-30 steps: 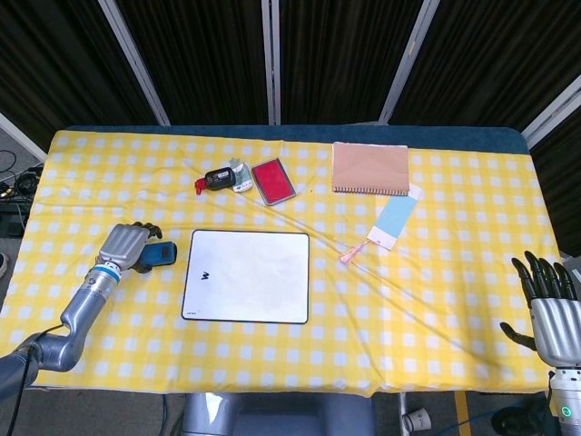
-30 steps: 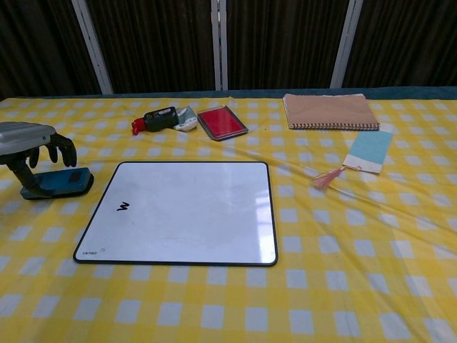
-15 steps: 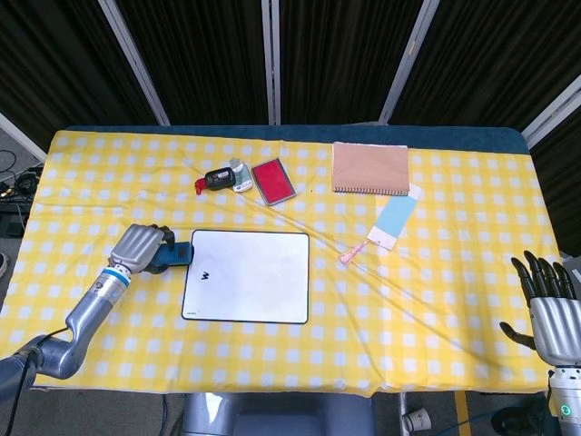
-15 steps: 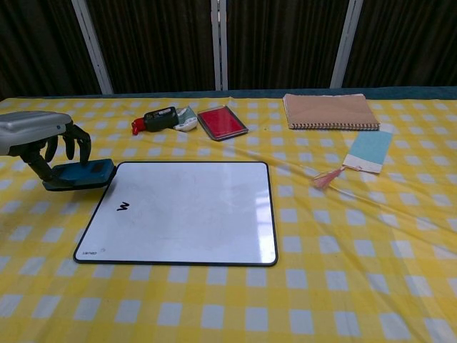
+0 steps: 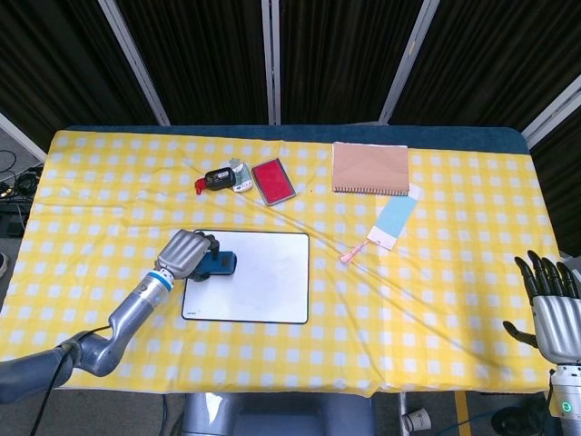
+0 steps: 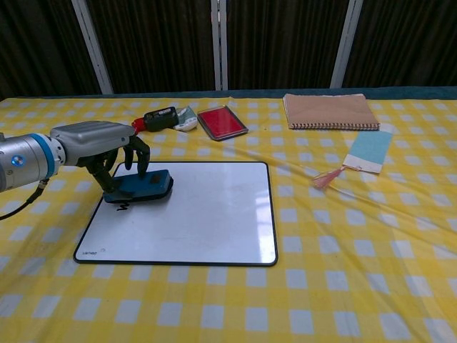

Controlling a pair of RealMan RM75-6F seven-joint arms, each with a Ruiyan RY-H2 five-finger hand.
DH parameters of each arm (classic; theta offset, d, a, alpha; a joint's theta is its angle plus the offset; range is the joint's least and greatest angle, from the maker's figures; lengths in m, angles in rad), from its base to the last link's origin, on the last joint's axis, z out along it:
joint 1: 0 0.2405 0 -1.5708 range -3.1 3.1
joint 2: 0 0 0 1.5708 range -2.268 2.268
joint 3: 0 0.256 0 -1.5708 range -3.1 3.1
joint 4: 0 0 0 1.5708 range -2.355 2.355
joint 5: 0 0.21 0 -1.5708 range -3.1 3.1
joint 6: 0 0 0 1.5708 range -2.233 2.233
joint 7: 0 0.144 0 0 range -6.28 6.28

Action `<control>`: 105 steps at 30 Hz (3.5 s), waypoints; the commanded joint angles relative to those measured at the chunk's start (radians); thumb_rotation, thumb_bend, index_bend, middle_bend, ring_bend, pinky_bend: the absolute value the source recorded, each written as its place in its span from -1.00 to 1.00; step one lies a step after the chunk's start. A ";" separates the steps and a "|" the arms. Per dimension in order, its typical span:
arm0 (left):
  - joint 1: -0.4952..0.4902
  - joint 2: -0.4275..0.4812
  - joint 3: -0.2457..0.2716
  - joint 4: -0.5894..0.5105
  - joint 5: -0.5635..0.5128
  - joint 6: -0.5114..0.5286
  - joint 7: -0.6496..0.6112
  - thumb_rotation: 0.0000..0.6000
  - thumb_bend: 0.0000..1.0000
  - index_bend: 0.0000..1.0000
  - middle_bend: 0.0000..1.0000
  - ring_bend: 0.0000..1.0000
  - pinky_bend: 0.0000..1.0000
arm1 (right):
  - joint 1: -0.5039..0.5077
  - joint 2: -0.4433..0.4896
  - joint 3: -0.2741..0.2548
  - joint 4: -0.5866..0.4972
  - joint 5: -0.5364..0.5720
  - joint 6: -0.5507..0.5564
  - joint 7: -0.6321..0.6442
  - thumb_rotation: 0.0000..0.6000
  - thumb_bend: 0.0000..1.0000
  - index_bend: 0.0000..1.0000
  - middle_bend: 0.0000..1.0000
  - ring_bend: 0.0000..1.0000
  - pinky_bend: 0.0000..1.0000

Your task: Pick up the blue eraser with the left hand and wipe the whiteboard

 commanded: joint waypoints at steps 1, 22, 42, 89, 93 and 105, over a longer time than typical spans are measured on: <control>-0.016 -0.027 0.003 0.018 -0.022 -0.021 0.024 1.00 -0.49 0.01 -0.14 -0.22 0.04 | 0.000 0.000 0.002 0.005 0.007 -0.004 0.004 1.00 -1.00 -1.00 -1.00 -1.00 -1.00; 0.001 0.029 0.084 -0.069 0.046 -0.039 -0.079 1.00 -0.49 0.02 -0.13 -0.21 0.05 | -0.001 -0.004 -0.002 0.004 0.005 -0.001 -0.006 1.00 -1.00 -1.00 -1.00 -1.00 -1.00; -0.020 0.017 0.048 0.023 0.007 -0.054 -0.125 1.00 -0.49 0.03 -0.12 -0.21 0.05 | 0.000 -0.006 -0.001 0.007 0.012 -0.004 -0.007 1.00 -1.00 -1.00 -1.00 -1.00 -1.00; -0.012 0.041 0.138 0.062 0.189 -0.037 -0.341 1.00 -0.49 0.04 -0.12 -0.21 0.05 | 0.002 -0.013 -0.001 0.002 0.014 -0.002 -0.030 1.00 -1.00 -1.00 -1.00 -1.00 -1.00; -0.004 0.060 0.165 0.024 0.235 -0.008 -0.352 1.00 -0.49 0.04 -0.12 -0.20 0.05 | 0.002 -0.014 -0.002 0.002 0.013 -0.002 -0.033 1.00 -1.00 -1.00 -1.00 -1.00 -1.00; -0.013 0.050 0.161 0.028 0.223 -0.023 -0.331 1.00 -0.49 0.04 -0.12 -0.20 0.05 | 0.003 -0.017 -0.002 0.007 0.019 -0.006 -0.037 1.00 -1.00 -1.00 -1.00 -1.00 -1.00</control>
